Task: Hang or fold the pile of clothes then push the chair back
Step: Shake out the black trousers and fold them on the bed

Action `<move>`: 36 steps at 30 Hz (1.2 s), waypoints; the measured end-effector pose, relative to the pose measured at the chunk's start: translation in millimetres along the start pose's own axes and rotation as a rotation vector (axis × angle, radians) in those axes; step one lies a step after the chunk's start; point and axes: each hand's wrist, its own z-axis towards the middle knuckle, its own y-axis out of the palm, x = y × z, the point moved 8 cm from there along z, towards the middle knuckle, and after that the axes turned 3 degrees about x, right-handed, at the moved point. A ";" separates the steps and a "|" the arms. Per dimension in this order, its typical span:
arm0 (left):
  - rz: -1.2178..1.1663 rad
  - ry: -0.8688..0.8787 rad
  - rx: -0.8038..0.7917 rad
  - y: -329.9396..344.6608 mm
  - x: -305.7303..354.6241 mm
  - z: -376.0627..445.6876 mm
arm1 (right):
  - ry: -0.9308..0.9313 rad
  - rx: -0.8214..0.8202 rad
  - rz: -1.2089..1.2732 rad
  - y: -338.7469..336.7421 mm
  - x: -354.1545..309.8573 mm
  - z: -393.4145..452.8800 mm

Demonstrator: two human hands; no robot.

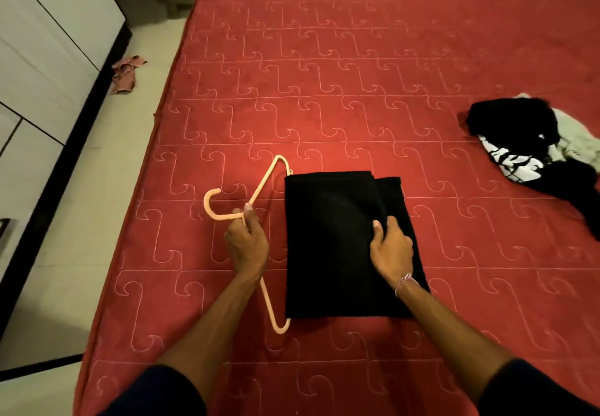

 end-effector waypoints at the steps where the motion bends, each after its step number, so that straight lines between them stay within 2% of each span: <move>1: 0.012 0.009 -0.001 2.8 4.2 -2.8 | -0.018 0.015 -0.024 -5.3 5.8 2.7; 8: 0.012 0.047 -0.036 25.3 18.1 -23.3 | -0.009 0.100 -0.108 -34.0 45.0 20.3; 13: -0.003 0.050 -0.033 30.9 25.3 -37.2 | 0.024 0.089 -0.141 -50.6 57.3 22.9; 18: -0.032 -0.075 -0.108 37.9 15.0 -45.7 | 0.082 -0.044 -0.271 -42.4 78.8 21.3; 22: -0.145 -0.180 -0.053 36.6 12.5 -52.1 | 0.034 -0.025 -0.199 -40.7 73.8 20.9; 26: -0.180 -0.136 -0.033 24.8 35.0 -53.5 | -0.132 0.005 -0.254 -46.1 51.0 22.3; 29: -0.179 -0.065 -0.013 10.6 59.8 -51.2 | -0.224 -0.053 -0.250 -43.3 29.1 25.4; 33: -0.194 0.048 0.007 -13.7 105.1 -42.0 | -0.424 -0.144 -0.214 -48.8 -22.4 21.5; 36: -0.234 0.116 -0.040 -30.8 145.7 -34.6 | -0.591 -0.161 -0.177 -70.3 -83.2 22.1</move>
